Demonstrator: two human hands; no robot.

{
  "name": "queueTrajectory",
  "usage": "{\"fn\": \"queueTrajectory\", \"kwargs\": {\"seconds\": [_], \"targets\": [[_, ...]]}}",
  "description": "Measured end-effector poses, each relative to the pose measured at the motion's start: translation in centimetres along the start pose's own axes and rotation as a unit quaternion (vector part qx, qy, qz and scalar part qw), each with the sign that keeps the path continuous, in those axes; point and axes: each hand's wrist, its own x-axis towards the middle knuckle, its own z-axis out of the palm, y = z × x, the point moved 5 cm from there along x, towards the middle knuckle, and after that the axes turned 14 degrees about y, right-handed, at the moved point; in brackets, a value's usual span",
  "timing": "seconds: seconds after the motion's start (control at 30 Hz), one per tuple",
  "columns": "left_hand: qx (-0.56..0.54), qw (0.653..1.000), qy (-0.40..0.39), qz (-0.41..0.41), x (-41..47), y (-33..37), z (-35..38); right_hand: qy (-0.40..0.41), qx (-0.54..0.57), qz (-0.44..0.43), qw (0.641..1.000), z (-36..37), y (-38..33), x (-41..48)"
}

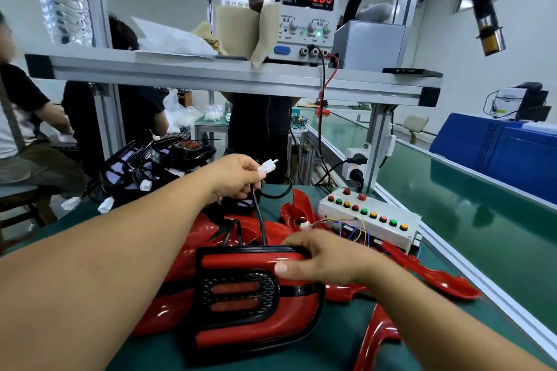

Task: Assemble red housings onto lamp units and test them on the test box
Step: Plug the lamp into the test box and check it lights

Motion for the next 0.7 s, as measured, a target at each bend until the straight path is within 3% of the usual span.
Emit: {"fn": "queueTrajectory", "kwargs": {"seconds": [0.17,0.33,0.5,0.7], "targets": [[-0.096,0.994,0.039,-0.044,-2.2,-1.2,-3.3,0.07,0.105,0.033,0.991,1.0,0.2,-0.5],[-0.229,0.961,0.115,-0.104,-5.6,-5.5,-5.6,0.106,0.205,0.067,0.971,1.3,0.3,-1.0],[-0.379,0.9,0.17,-0.134,-9.3,-8.2,-4.6,0.171,0.364,0.095,0.911,1.6,0.0,-0.5],[-0.491,0.85,0.157,-0.111,-12.0,-6.2,-2.2,0.224,0.481,0.11,0.84,2.9,-2.5,0.9]]}}
